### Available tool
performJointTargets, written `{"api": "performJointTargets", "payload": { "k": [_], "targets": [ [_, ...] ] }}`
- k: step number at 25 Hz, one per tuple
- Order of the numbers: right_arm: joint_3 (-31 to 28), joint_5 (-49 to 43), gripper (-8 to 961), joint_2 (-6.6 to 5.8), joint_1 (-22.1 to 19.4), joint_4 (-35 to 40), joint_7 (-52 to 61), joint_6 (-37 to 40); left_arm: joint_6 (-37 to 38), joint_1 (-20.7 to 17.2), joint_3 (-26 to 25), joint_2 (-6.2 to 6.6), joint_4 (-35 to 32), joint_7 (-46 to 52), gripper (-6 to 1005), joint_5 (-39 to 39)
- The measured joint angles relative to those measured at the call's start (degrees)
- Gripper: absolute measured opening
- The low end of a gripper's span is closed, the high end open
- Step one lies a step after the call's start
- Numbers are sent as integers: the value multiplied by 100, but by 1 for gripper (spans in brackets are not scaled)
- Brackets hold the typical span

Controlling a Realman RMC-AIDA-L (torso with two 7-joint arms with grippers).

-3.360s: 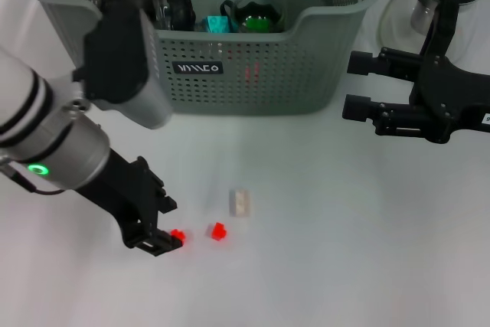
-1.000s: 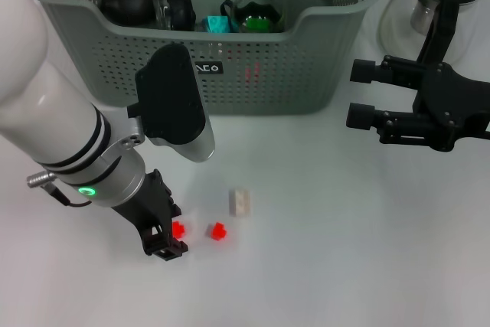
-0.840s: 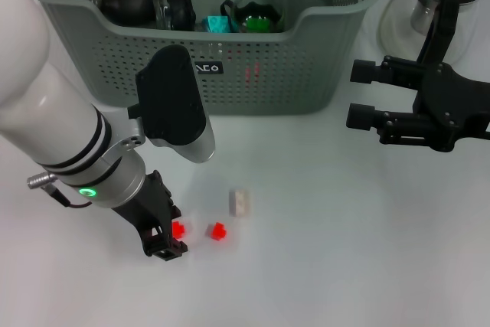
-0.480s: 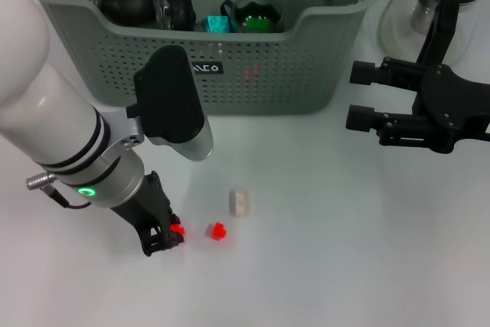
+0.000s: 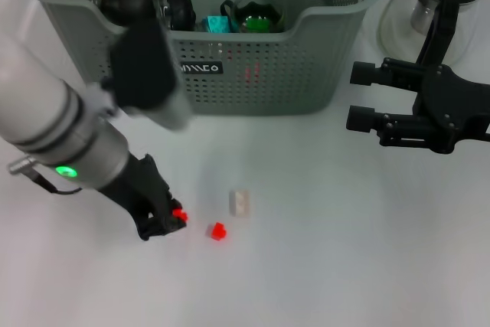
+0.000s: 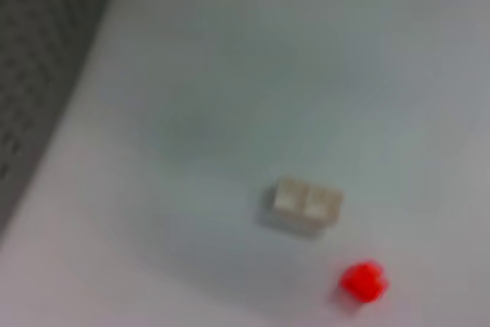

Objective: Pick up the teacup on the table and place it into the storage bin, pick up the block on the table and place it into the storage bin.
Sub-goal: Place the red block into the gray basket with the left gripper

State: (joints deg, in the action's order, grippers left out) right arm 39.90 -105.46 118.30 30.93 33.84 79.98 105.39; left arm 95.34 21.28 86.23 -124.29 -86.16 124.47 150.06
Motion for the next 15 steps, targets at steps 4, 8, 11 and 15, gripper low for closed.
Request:
{"api": "performJointTargets", "payload": {
  "k": [4, 8, 11, 15],
  "targets": [
    [0, -1, 851, 0, 0, 8, 0, 1, 1043, 370, -1746, 23, 498, -1003, 180, -1015],
    [0, -2, 851, 1, 0, -2, 0, -1, 2050, 965, -3635, 278, 1835, -1967, 180, -1706],
    [0, -1, 851, 6, 0, 11, 3, 2, 2186, 1070, -4223, 729, 3209, -2503, 180, -2603],
    [0, 0, 851, 6, 4, 10, 7, 18, 2101, 1114, -4382, 1094, 4542, -2966, 180, -3772]
  ]
}}
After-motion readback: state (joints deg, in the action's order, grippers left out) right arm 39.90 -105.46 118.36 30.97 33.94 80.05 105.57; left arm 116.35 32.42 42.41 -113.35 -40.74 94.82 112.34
